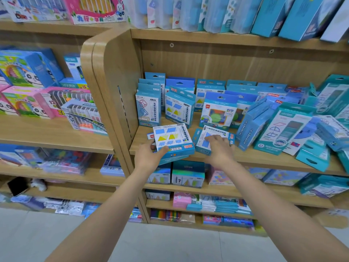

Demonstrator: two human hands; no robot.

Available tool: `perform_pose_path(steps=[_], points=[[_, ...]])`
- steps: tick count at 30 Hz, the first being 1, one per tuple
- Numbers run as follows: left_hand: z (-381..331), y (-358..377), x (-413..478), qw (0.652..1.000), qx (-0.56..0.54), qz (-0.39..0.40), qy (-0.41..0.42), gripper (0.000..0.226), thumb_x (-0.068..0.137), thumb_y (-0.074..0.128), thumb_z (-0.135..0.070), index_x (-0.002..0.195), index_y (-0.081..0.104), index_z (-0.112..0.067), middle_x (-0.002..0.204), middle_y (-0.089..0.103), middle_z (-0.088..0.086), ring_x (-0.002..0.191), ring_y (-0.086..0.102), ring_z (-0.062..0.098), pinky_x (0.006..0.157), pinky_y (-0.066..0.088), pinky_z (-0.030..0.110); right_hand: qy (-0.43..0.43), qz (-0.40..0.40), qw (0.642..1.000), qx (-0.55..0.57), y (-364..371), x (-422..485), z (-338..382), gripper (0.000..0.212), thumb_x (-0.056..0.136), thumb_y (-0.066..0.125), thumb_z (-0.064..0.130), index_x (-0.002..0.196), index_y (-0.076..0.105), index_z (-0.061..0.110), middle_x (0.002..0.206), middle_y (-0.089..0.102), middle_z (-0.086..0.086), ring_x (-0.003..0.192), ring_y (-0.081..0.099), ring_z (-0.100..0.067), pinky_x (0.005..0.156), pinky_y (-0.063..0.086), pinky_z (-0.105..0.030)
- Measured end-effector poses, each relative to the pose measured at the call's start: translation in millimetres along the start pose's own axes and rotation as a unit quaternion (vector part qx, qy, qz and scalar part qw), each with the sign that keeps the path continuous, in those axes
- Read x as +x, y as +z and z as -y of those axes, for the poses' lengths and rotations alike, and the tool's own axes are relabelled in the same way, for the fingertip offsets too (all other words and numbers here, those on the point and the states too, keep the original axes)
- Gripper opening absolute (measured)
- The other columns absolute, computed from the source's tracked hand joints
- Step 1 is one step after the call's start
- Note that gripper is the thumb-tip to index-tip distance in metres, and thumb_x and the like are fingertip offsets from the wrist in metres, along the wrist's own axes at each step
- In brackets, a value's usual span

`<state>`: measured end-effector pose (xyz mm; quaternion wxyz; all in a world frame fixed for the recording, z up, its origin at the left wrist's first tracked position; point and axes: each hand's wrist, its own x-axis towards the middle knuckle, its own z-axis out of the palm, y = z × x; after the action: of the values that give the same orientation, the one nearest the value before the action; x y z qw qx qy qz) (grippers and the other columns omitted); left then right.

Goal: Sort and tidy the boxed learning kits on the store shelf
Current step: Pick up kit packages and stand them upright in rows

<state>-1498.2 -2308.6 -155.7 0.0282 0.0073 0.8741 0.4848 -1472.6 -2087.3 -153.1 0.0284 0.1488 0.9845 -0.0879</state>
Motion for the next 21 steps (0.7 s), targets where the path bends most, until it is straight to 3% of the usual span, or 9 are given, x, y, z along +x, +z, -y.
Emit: perform_pose_path(steps=[3, 7, 13, 16, 19, 21], points=[[0.8, 2.7, -1.0, 1.0, 0.001, -0.004, -0.005, 0.039, 0.087, 0.066, -0.037, 0.119, 0.059, -0.016, 0.101, 0.063, -0.002, 0.081, 0.057, 0.011, 0.057, 0.044, 0.025, -0.039, -0.069, 0.996, -0.035, 3.3, -3.8, -10.5, 0.059, 0.082, 0.068, 0.014, 0.135, 0.047, 0.028, 0.134, 0.053, -0.001, 0.12, 0.046, -0.027, 0.092, 0.04, -0.038], [0.8, 3.0, -0.6, 0.999, 0.013, -0.018, -0.023, 0.059, 0.082, 0.068, -0.047, 0.131, 0.051, -0.019, 0.114, 0.06, 0.004, 0.104, 0.058, 0.022, 0.083, 0.054, 0.047, -0.029, -0.112, 0.993, 0.032, -5.7, -7.4, -16.7, 0.045, 0.085, 0.068, 0.032, 0.129, 0.058, 0.029, 0.122, 0.063, -0.008, 0.112, 0.055, -0.03, 0.085, 0.046, -0.037], [-2.5, 5.4, -2.3, 0.999, 0.037, -0.038, -0.012, 0.061, 0.082, 0.069, -0.043, 0.132, 0.046, -0.019, 0.114, 0.058, 0.006, 0.11, 0.054, 0.023, 0.085, 0.051, 0.043, 0.023, -0.209, 0.955, 0.209, -28.2, -14.2, -8.8, 0.038, 0.085, 0.069, 0.036, 0.121, 0.066, 0.025, 0.109, 0.072, -0.003, 0.096, 0.065, -0.023, 0.074, 0.049, -0.032], [-4.3, 4.2, -3.4, 0.999, 0.032, -0.02, -0.01, 0.054, 0.086, 0.065, -0.043, 0.131, 0.046, -0.018, 0.113, 0.061, 0.005, 0.107, 0.056, 0.022, 0.082, 0.052, 0.042, 0.007, -0.222, 0.938, 0.266, -37.0, -21.7, 6.4, 0.039, 0.083, 0.071, 0.038, 0.119, 0.067, 0.024, 0.105, 0.074, 0.0, 0.09, 0.067, -0.016, 0.072, 0.054, -0.032], [-5.0, 1.1, -3.0, 1.0, -0.007, -0.012, -0.027, 0.045, 0.096, 0.046, -0.045, 0.132, 0.048, -0.018, 0.113, 0.06, 0.007, 0.103, 0.059, 0.022, 0.083, 0.052, 0.042, -0.052, -0.199, 0.943, 0.263, -38.9, -30.0, 37.3, 0.039, 0.083, 0.071, 0.039, 0.119, 0.068, 0.024, 0.106, 0.073, 0.005, 0.088, 0.066, -0.014, 0.062, 0.049, -0.026], [-5.7, -1.5, -3.9, 0.998, -0.043, -0.019, -0.037, 0.047, 0.098, 0.033, -0.049, 0.124, 0.055, -0.016, 0.113, 0.061, 0.01, 0.099, 0.061, 0.023, 0.084, 0.053, 0.044, -0.101, -0.163, 0.954, 0.232, -32.4, -28.1, 59.5, 0.033, 0.083, 0.07, 0.041, 0.112, 0.071, 0.026, 0.105, 0.073, 0.007, 0.09, 0.065, -0.013, 0.074, 0.049, -0.029]])
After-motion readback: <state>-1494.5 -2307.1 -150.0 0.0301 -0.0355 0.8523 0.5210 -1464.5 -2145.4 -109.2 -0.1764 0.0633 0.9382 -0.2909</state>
